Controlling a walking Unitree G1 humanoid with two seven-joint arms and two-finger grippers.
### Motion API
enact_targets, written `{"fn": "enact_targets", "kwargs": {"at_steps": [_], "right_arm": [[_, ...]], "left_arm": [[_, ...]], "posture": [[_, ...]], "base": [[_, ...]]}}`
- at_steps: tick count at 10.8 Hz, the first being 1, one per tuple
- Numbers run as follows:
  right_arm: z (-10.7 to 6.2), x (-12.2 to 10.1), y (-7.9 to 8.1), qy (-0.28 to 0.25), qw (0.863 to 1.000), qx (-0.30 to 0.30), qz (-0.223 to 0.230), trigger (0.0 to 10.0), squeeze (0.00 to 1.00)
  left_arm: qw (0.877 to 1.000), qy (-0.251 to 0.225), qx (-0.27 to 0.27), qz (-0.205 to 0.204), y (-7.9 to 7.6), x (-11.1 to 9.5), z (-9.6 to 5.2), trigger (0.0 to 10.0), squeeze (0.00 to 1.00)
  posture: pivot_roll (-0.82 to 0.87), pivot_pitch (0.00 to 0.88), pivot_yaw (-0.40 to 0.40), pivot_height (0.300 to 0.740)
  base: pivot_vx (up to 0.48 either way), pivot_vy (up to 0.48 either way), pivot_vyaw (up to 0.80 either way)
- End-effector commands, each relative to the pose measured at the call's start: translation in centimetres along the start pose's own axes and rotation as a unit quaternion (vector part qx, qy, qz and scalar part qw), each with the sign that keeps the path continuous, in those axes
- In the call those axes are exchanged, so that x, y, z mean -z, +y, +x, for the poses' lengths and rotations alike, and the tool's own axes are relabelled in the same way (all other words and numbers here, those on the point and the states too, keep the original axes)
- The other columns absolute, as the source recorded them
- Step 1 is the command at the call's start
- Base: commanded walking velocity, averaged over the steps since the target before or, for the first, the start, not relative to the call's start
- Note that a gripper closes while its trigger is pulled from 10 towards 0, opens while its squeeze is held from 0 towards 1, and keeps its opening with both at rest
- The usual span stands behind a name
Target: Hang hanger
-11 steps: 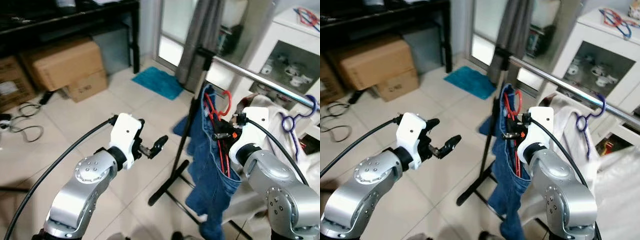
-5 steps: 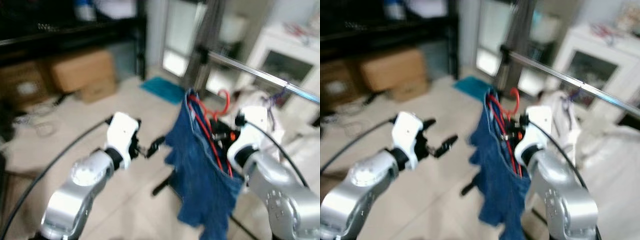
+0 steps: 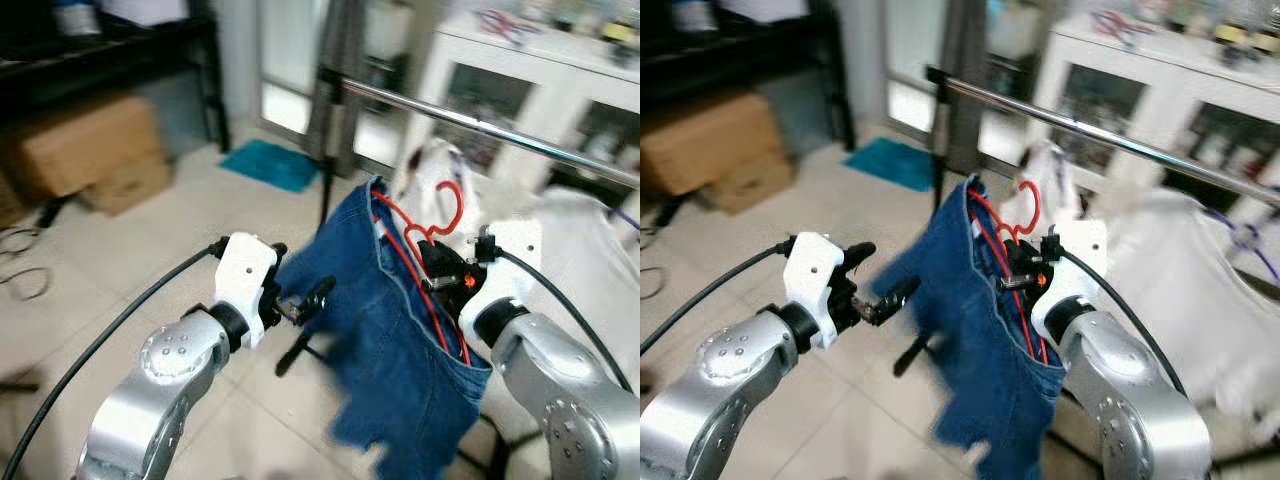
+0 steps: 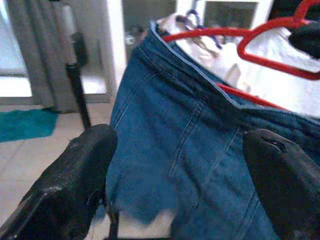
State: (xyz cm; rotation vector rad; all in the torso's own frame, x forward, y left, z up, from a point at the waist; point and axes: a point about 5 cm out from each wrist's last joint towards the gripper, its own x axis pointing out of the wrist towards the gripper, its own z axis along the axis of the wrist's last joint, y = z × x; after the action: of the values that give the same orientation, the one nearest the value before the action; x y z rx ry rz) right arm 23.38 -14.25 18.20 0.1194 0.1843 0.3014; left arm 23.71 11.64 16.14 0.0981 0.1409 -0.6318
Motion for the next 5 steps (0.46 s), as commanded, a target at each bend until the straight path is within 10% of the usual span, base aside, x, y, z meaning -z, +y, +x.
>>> {"fn": "enact_targets", "kwargs": {"at_steps": [1, 5], "right_arm": [[-0.69, -0.38, -0.07, -0.010, 1.000, -0.001, -0.003, 10.0, 0.00], [-1.38, -0.31, 0.33, -0.007, 1.000, -0.013, -0.003, 10.0, 0.00]], "left_arm": [[1.000, 0.001, 0.004, 0.000, -0.37, -0.19, -0.08, 10.0, 0.00], [1.000, 0.009, 0.007, -0.006, -0.87, 0.01, -0.55, 10.0, 0.00]], "posture": [[-0.03, 0.082, -0.049, 0.740], [-0.04, 0.090, -0.049, 0.740]], "base": [[0.000, 0.000, -0.80], [0.000, 0.000, -0.80]]}}
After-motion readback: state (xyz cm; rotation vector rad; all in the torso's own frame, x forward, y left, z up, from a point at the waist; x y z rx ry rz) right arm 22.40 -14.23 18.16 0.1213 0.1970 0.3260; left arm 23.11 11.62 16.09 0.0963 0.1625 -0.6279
